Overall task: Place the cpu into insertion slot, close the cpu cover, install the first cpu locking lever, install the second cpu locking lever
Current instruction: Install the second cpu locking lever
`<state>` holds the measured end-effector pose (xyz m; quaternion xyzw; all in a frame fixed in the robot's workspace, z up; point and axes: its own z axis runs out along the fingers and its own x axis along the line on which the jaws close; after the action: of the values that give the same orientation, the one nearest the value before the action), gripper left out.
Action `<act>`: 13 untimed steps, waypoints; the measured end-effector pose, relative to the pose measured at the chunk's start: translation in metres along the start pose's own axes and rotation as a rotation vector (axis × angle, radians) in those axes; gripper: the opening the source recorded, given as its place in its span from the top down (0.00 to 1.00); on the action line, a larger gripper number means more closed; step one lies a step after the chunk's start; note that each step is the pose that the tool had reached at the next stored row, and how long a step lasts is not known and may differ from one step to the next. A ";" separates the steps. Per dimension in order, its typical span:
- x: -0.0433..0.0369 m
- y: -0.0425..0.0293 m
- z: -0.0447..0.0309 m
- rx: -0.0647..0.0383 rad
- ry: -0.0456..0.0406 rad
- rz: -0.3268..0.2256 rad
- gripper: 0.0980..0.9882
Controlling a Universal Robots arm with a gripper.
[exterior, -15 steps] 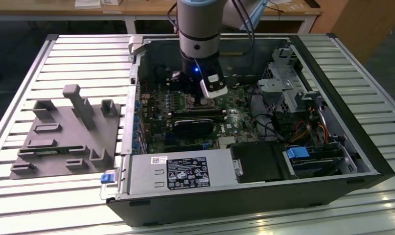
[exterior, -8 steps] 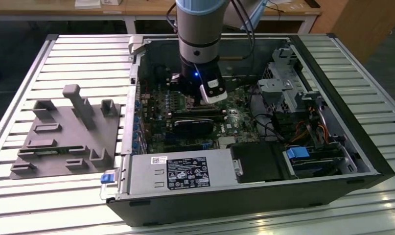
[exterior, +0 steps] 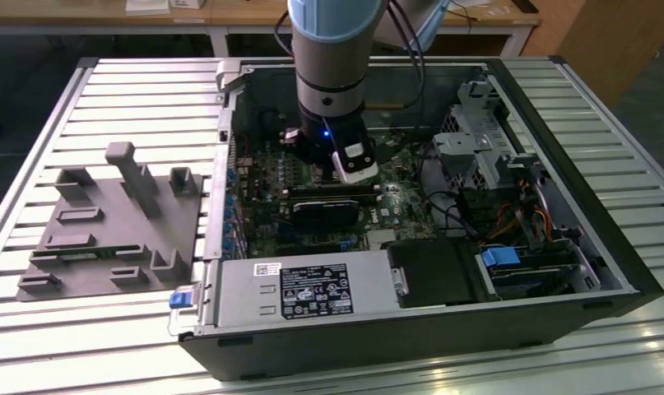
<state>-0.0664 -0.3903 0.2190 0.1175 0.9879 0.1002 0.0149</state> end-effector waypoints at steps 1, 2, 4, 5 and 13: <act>0.0012 -0.0010 0.0011 -0.003 0.0011 -0.002 0.99; 0.0023 -0.0020 0.0023 -0.005 0.0022 -0.005 0.99; 0.0038 -0.0039 0.0045 -0.010 0.0044 -0.010 0.99; 0.0042 -0.0049 0.0055 -0.011 0.0052 -0.014 0.99; 0.0078 -0.0098 0.0092 -0.032 0.0090 -0.036 0.99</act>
<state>-0.0758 -0.3960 0.2080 0.0989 0.9882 0.1162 0.0142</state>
